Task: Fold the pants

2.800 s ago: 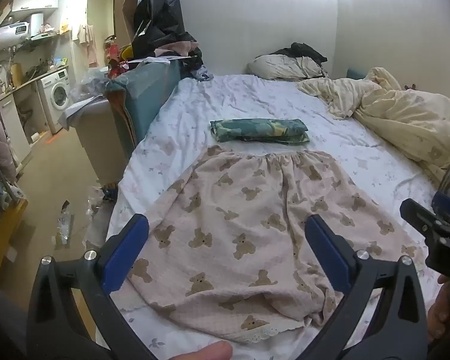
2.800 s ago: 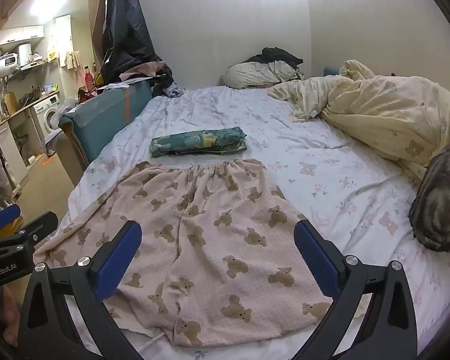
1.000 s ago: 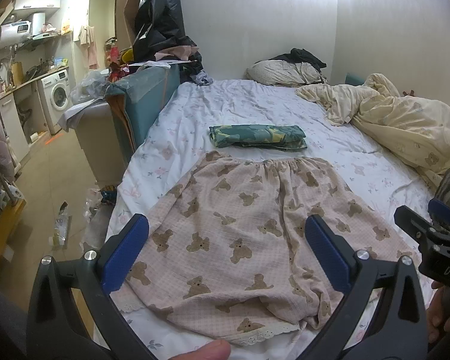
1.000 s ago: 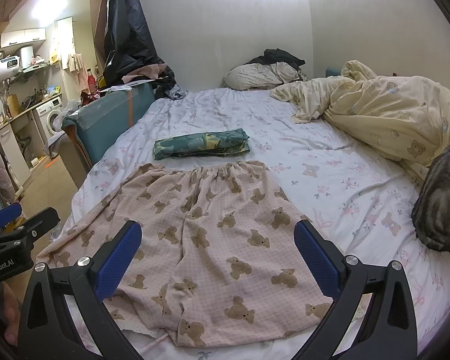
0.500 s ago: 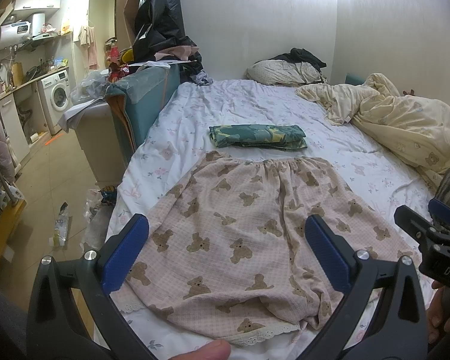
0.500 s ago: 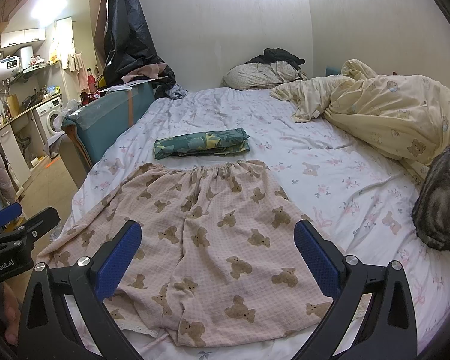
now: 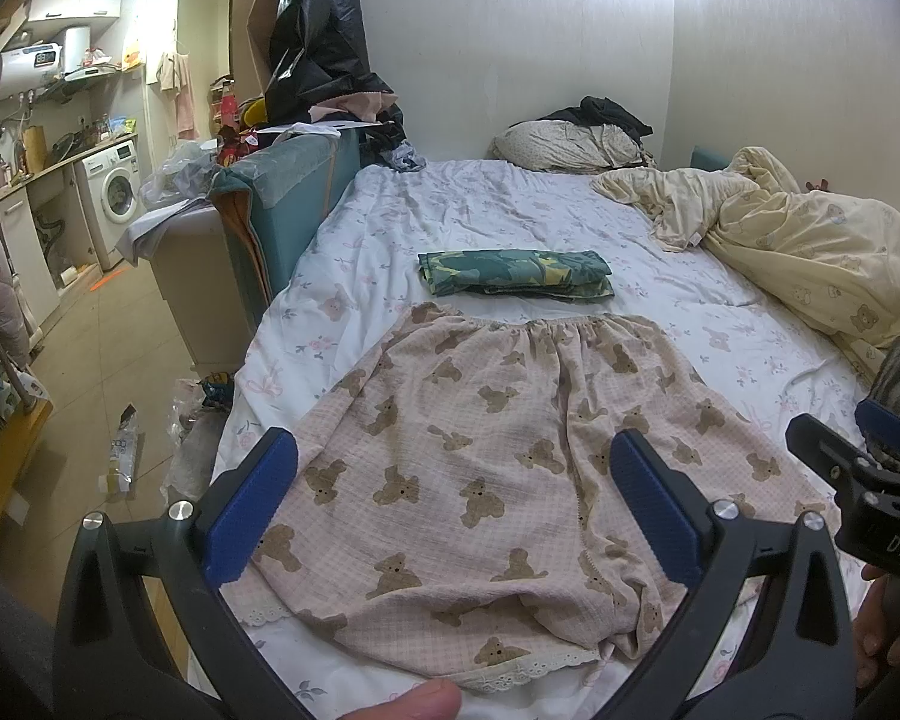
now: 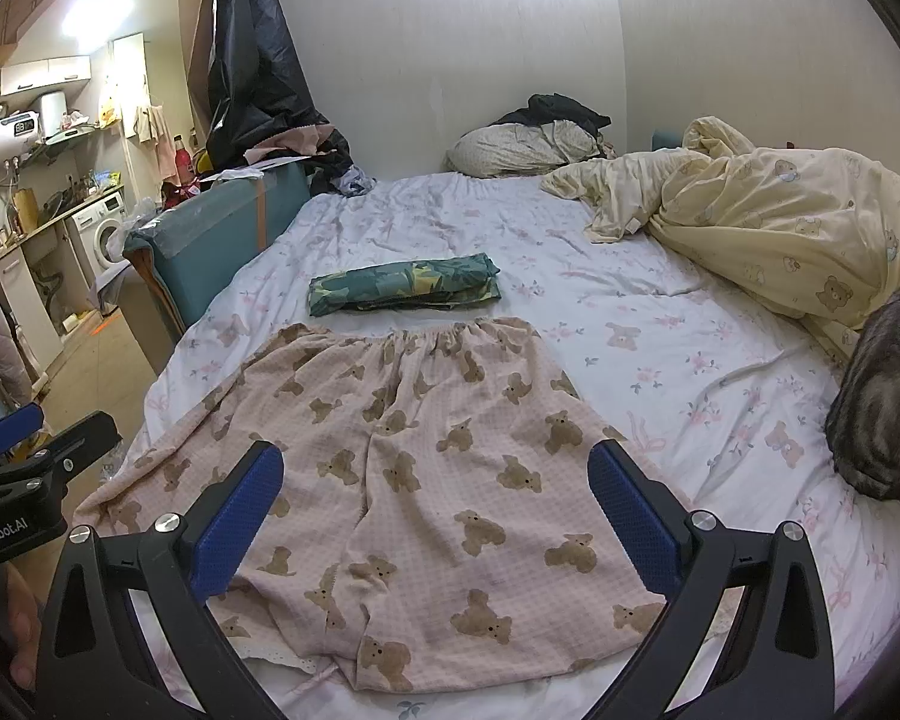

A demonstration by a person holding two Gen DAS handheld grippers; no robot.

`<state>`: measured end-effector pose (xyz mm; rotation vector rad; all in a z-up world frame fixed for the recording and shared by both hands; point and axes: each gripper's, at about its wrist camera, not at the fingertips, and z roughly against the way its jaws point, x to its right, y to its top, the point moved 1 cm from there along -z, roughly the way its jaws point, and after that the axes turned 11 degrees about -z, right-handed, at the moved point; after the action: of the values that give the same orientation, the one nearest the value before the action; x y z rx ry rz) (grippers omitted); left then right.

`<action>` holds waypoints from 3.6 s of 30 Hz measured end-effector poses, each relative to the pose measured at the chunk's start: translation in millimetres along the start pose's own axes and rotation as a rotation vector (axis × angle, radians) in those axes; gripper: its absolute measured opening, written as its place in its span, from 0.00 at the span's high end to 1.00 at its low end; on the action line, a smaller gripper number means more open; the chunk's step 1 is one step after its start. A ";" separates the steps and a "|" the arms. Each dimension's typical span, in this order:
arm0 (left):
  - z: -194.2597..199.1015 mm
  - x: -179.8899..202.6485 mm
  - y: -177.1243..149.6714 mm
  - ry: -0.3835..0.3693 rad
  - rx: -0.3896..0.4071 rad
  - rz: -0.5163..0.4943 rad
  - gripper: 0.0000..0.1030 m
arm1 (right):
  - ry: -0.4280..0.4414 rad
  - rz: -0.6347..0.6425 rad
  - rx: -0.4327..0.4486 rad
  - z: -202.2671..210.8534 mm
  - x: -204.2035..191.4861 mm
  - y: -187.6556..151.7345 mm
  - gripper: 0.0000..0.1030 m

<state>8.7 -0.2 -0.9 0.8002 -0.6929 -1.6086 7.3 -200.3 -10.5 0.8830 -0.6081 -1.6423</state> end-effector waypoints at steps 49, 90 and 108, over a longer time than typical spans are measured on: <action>-50.9 8.4 7.3 -0.060 -0.233 0.018 0.01 | -0.366 -0.532 -0.528 -95.7 229.3 -55.6 0.98; -333.9 170.9 119.5 -0.343 -0.592 -0.209 0.16 | 0.163 -0.413 -0.649 -90.1 95.9 -64.4 0.99; -399.6 241.0 126.3 -0.323 -0.603 -0.456 0.99 | 0.208 -0.417 -0.656 -95.1 88.1 -55.1 0.99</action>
<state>376.3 -265.5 -168.8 0.2579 -0.2103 -2.2386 43.0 -266.3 -129.6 0.6944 0.2818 -1.9147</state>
